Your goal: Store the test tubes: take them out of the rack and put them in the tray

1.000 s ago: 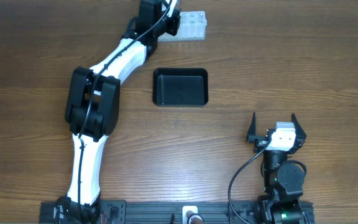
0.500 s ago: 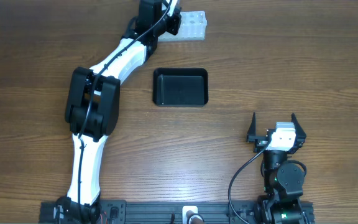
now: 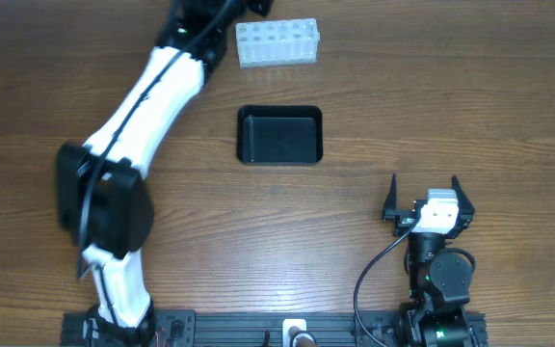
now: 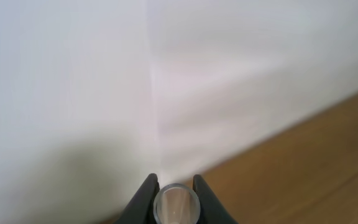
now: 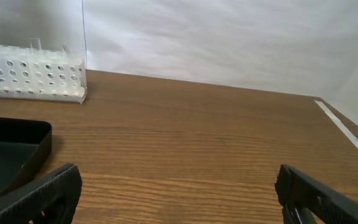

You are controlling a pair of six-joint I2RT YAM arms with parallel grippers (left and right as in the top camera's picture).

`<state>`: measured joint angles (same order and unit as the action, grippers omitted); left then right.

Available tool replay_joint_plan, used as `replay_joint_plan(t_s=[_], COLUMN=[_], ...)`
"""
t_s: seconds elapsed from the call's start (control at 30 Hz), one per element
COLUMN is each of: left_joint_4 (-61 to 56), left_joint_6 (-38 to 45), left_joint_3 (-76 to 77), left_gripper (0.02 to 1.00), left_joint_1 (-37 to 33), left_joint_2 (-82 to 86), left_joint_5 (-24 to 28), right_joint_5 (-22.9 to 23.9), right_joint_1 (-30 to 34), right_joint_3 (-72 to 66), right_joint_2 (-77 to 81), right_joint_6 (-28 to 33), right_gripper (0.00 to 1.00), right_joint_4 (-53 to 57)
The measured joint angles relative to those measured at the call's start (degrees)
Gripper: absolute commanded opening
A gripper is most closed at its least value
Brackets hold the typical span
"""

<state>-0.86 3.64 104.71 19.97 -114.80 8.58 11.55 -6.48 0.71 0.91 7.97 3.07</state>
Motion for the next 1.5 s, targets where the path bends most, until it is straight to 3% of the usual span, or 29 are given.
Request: replay_joint_plan(t_s=[0.2,0.4,0.5,0.83,1.5], left_joint_4=[16.2,39.9,44.9,45.8,45.4], left_joint_6=[-1.8,-11.4,-16.5,-26.0,-27.5], left_joint_3=[1.3,0.6,-1.7,-6.2,-6.4], left_gripper=[0.152,0.115,0.115,0.119,0.134], left_joint_1=[0.3,1.3,2.3,5.6,6.4], left_joint_2=[10.4,11.4,10.4,4.0,-8.3], left_joint_5=[0.0,-1.6,-4.2,-8.1,-8.9], right_joint_5=[0.0,0.0,0.0,0.0,0.0], right_joint_1=[0.0,0.0,0.0,0.0,0.0], right_joint_3=[0.0,0.0,0.0,0.0,0.0], right_joint_2=[0.0,0.0,0.0,0.0,0.0], right_joint_6=[0.0,0.0,0.0,0.0,0.0], right_gripper=[0.991,0.993,0.991,0.991,0.991], right_joint_4=[0.0,0.0,0.0,0.0,0.0])
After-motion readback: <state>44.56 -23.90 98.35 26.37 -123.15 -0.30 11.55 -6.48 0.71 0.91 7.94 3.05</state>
